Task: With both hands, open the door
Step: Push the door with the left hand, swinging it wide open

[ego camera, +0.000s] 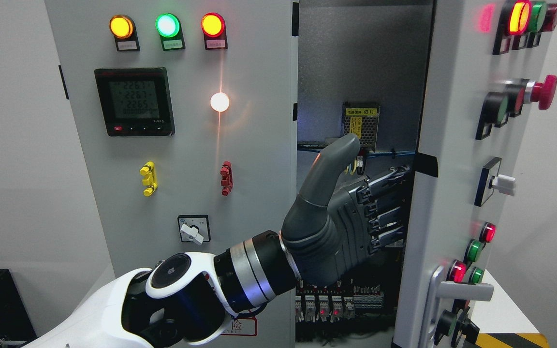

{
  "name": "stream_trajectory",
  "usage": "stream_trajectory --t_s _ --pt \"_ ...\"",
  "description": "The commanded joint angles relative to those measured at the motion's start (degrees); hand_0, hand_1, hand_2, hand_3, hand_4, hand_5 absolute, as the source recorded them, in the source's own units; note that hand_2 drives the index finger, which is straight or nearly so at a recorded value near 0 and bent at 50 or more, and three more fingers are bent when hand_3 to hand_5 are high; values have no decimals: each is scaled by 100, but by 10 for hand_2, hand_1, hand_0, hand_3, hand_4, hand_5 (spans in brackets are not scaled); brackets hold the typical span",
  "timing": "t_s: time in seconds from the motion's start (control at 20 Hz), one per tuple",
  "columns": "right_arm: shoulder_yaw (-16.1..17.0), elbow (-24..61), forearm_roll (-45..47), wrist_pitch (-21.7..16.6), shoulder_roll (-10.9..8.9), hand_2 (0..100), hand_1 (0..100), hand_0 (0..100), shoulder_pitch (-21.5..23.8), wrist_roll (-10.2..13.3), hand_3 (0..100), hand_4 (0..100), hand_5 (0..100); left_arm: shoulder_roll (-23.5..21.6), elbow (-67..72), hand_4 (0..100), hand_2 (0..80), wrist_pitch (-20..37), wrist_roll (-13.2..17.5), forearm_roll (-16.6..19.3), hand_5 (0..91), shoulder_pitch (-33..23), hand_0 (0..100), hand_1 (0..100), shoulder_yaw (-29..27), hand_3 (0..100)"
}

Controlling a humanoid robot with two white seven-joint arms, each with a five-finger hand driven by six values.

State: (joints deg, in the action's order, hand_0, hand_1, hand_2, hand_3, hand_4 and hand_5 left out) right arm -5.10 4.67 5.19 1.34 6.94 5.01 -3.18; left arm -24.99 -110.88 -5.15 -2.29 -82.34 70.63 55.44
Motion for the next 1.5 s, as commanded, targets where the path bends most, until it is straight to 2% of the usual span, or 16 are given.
stream_trajectory --t_s 0.0,0.2,1.0,1.45 --pt "0 -1 0 -2 0 0 0 191 0 2 0 0 0 354 -4 0 0 -4 0 -2 0 30 0 0 195 0" --pt "0 -1 0 -2 0 0 0 191 0 2 0 0 0 583 49 0 0 5 -9 51 0 65 0 0 476 0" --pt "0 -1 0 -2 0 0 0 191 0 2 0 0 0 2085 1086 0 0 -12 -9 121 0 258 0 0 661 0" --pt "0 -1 0 -2 0 0 0 191 0 2 0 0 0 2604 1376 0 0 -144 -9 358 0 258 0 0 688 0"
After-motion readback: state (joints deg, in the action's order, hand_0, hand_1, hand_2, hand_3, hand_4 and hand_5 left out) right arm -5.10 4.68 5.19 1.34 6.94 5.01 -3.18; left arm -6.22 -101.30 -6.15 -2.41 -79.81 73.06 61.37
